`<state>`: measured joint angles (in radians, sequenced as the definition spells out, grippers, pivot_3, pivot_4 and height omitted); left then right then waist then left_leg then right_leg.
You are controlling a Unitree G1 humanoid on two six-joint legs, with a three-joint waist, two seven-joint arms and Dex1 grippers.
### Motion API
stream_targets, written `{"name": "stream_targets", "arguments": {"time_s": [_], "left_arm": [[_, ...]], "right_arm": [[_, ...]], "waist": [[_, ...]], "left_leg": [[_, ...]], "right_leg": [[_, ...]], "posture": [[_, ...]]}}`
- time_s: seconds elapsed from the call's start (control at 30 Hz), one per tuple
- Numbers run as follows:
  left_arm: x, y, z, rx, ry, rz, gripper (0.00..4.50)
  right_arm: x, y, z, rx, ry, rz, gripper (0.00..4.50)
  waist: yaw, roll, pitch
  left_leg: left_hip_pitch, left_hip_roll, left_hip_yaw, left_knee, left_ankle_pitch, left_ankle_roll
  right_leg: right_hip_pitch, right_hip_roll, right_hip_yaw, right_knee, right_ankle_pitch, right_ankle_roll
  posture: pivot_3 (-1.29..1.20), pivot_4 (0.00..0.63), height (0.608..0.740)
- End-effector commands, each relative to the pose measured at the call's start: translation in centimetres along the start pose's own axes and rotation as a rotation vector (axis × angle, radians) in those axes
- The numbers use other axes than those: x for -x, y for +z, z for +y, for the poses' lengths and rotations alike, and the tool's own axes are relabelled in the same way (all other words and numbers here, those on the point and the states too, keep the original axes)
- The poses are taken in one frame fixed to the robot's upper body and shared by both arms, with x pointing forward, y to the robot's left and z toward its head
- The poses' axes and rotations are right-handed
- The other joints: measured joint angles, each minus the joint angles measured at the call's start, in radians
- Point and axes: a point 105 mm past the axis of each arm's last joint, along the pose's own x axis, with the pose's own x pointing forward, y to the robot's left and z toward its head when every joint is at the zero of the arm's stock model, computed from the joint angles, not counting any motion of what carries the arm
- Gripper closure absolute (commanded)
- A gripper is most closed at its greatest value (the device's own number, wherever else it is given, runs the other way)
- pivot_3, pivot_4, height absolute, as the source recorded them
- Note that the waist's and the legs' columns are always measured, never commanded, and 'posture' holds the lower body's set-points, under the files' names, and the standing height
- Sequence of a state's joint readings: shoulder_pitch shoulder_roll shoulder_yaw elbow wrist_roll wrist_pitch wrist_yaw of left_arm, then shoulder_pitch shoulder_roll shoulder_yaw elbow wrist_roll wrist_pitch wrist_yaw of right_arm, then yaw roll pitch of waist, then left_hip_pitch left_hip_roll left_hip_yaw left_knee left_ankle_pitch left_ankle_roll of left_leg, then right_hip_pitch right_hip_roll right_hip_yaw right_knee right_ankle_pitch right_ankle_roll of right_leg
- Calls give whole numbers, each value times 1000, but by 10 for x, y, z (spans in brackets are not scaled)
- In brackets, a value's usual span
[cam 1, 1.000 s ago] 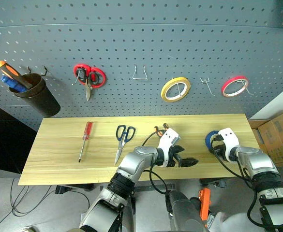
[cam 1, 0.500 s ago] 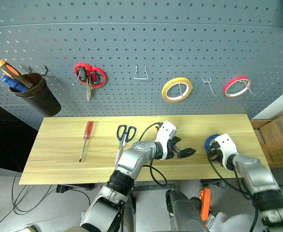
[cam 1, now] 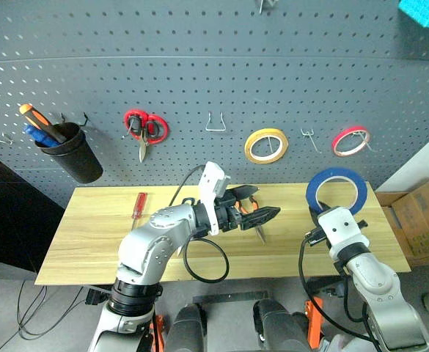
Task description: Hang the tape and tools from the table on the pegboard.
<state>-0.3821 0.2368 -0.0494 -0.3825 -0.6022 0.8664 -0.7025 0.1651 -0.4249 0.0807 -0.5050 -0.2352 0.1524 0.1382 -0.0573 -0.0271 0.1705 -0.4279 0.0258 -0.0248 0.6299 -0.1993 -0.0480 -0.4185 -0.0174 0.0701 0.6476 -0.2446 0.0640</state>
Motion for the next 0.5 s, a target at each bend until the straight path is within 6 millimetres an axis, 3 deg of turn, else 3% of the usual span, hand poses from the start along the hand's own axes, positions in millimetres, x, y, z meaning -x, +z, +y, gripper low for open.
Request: {"name": "stream_targets", "arguments": {"time_s": [0.03, 0.13, 0.3, 0.5], "left_arm": [[4, 17, -1, -37, 1, -49, 0], [0, 20, 10, -47, 42, -64, 0], [-25, 30, 15, -102, 24, -83, 0], [-37, 36, 15, -110, 8, -112, 0]], "right_arm": [[-4, 19, -1, 48, -29, -135, 3971], [-19, 23, -5, 26, -50, -183, 3971], [-61, 20, -19, -75, -15, -217, 3971], [-83, 16, -28, -107, 27, -226, 3971]], "waist": [[1, -1, -14], [0, -5, -28], [-1, -9, -45], [0, -7, -57]], "left_leg": [[0, 0, 0, 0, 0, 0], [10, 0, 1, 0, 0, 0], [14, 0, 1, 2, 4, 2], [14, 1, 0, 1, 5, 3]], "right_leg": [[1, 0, 0, 0, 0, 0], [11, 0, 0, -2, -2, -4], [15, 1, 1, -3, 4, -10], [15, 3, 2, -2, 6, -7]], "posture": [[-34, 49, 740], [-19, 31, 740], [-15, 16, 740], [-6, 9, 740]]}}
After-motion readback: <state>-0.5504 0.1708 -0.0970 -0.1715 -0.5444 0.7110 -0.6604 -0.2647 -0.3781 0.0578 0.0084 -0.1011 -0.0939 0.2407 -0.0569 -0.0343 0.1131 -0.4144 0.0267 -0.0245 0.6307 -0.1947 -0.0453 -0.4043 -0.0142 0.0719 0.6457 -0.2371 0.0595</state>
